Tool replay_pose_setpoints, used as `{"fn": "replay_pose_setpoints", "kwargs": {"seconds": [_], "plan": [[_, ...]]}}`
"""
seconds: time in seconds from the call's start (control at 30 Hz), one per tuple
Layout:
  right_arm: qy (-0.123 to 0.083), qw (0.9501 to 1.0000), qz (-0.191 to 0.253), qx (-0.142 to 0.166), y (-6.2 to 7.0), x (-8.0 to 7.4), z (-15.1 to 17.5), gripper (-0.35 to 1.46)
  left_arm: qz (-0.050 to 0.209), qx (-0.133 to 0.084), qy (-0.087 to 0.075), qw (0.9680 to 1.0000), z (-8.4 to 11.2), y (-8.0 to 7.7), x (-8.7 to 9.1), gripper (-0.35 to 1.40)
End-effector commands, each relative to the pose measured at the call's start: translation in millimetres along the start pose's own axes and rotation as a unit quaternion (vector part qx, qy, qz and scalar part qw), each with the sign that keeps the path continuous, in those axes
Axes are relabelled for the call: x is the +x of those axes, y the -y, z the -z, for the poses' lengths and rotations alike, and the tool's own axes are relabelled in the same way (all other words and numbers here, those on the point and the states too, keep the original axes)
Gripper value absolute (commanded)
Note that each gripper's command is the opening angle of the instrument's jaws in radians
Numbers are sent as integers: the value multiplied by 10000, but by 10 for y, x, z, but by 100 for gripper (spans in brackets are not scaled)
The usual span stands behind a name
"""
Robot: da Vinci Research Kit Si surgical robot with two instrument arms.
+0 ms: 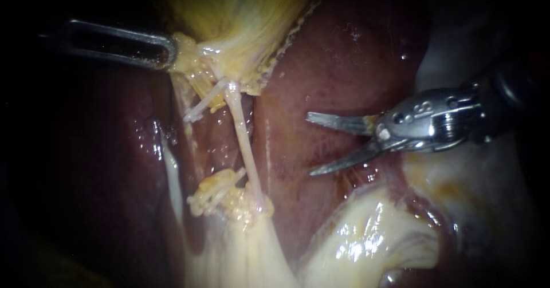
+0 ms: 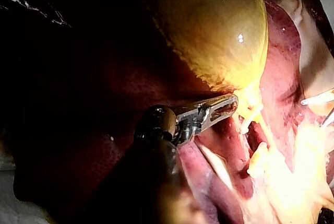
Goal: Go back from the cut left tube
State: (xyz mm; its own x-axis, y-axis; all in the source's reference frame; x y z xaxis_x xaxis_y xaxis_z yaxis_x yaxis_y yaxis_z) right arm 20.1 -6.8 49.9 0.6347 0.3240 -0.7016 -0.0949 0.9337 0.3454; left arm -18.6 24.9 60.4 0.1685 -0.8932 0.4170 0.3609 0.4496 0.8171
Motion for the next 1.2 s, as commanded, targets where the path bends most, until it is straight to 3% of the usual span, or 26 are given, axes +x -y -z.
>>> {"fn": "replay_pose_setpoints", "kwargs": {"seconds": [0.03,0.3,0.57,0.87,1.2], "plan": [[44,10000,-29,-19,1,1,2,145,0,1,-1,10000,0,0,0,-35],[119,9999,-31,-15,5,1,9,145,-7,-9,5,10000,-3,-1,2,-35],[449,9990,29,56,10,-2,18,143,-12,-31,21,10000,-24,-8,12,-35],[446,9990,32,75,11,-3,20,143,-2,-2,14,10000,-50,-18,21,-35],[460,9989,35,78,12,-3,21,143,15,16,6,10000,-52,-18,22,-35]]}}
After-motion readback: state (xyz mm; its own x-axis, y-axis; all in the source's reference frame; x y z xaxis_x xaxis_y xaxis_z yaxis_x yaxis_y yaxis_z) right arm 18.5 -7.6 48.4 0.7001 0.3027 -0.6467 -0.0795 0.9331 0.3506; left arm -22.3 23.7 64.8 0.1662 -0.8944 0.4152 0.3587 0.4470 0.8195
